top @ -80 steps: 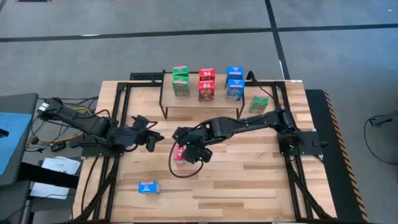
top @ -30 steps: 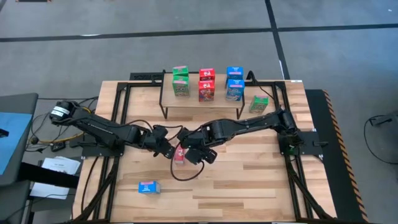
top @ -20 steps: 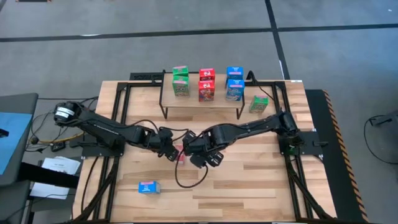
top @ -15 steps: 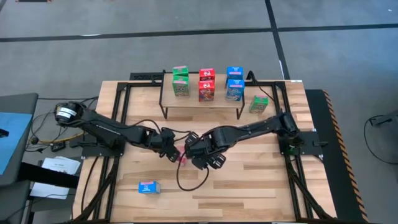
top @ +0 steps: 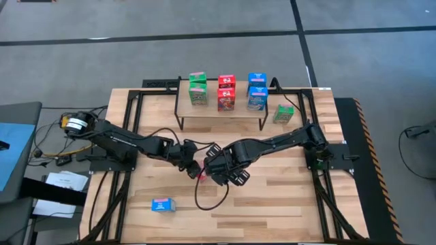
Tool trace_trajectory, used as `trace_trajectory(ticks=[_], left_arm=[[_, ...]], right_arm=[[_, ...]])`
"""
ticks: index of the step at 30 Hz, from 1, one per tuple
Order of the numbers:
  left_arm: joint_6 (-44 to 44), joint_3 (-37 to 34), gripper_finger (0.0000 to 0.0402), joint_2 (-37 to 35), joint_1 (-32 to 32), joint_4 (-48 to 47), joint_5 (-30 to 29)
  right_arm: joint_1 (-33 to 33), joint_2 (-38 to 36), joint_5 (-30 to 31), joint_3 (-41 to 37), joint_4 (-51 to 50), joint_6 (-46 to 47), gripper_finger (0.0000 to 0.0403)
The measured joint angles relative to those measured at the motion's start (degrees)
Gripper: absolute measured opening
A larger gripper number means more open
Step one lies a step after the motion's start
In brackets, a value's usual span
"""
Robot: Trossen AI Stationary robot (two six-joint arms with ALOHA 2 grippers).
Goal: Stack cereal on shelf
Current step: Put the red cereal box on the shelf aligned with the other red cereal boxes
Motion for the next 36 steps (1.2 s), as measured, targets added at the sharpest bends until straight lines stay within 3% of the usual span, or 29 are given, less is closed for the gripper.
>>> trace_trajectory(ticks=[17,31,36], left_arm=[[4.0,0.0,0.0179,-2.9,0.0,-1.6,0.8],[3.3,0.0,0.0179,-16.8,0.1,-16.1,-5.7],[3.2,0.0,0.0179,-22.9,0.1,-17.3,-7.4]], right_arm=[[0.0,0.0,-0.2,0.0,4.9,3.5,0.026],[-0.1,0.0,-0.2,0.0,13.1,4.0,0.026],[-0.5,0.0,-0.8,0.0,15.6,4.1,0.026]])
